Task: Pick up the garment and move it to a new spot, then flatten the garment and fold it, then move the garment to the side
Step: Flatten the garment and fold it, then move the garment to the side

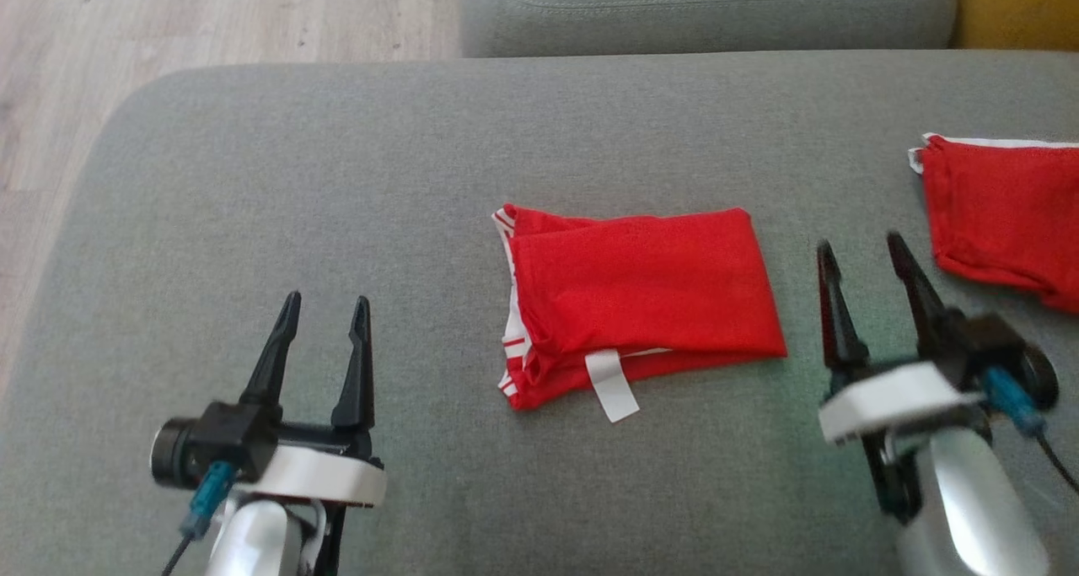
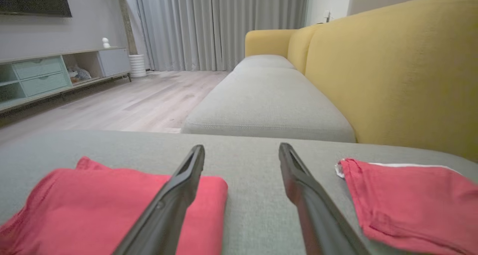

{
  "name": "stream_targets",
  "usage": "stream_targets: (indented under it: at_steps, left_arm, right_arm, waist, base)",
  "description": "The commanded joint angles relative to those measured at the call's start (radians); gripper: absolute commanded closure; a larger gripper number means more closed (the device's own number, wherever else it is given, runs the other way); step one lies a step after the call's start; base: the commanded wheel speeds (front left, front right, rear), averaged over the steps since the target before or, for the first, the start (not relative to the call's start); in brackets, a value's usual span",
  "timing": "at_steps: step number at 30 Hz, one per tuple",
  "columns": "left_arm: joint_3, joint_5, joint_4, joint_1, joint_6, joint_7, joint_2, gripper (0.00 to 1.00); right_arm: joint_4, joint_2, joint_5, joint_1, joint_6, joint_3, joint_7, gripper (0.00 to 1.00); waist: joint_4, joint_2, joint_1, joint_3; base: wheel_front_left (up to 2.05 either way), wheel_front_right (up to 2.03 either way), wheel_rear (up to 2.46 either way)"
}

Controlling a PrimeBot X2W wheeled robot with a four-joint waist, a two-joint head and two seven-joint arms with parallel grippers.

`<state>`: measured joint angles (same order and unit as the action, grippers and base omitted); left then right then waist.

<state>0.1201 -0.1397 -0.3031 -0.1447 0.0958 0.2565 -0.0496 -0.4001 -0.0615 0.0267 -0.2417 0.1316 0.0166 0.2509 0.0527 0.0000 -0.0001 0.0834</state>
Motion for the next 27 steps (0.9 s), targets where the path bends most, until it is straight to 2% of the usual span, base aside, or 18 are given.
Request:
stream_targets:
  at_steps: [1, 7, 15, 21, 27]
  left_arm:
    - [-0.045, -0.002, 0.036, -0.008, -0.007, 0.005, -0.002, 0.00]
    - [-0.046, -0.006, 0.038, 0.004, -0.011, 0.005, -0.001, 0.00]
    - [-0.022, -0.009, 0.038, -0.041, -0.002, 0.005, -0.001, 0.00]
    - [-0.004, -0.023, 0.031, -0.066, 0.000, 0.005, -0.001, 0.00]
    - [0.013, -0.035, 0.023, -0.081, -0.002, 0.005, -0.001, 0.00]
  right_arm:
    - [0.049, 0.011, -0.006, 0.009, -0.001, 0.006, 0.011, 0.00]
    - [0.083, 0.011, 0.010, 0.069, -0.001, -0.013, 0.011, 0.00]
    - [0.056, 0.011, 0.021, 0.006, -0.001, 0.007, -0.045, 0.00]
    - [-0.041, 0.011, 0.068, -0.061, -0.001, 0.024, -0.124, 0.00]
    - [-0.219, 0.011, 0.095, -0.144, -0.001, 0.011, -0.201, 0.00]
  waist:
    - [-0.008, 0.0000, 0.0001, 0.000]
    - [-0.015, 0.0000, 0.0001, 0.021]
    - [0.025, 0.0000, 0.0001, 0.075]
    - [0.067, 0.0000, 0.0001, 0.110]
    - [0.111, 0.0000, 0.0001, 0.137]
  base:
    - [0.00, 0.00, 0.00]
    - [0.00, 0.00, 0.00]
    - [0.00, 0.00, 0.00]
    - [0.00, 0.00, 0.00]
    - [0.00, 0.00, 0.00]
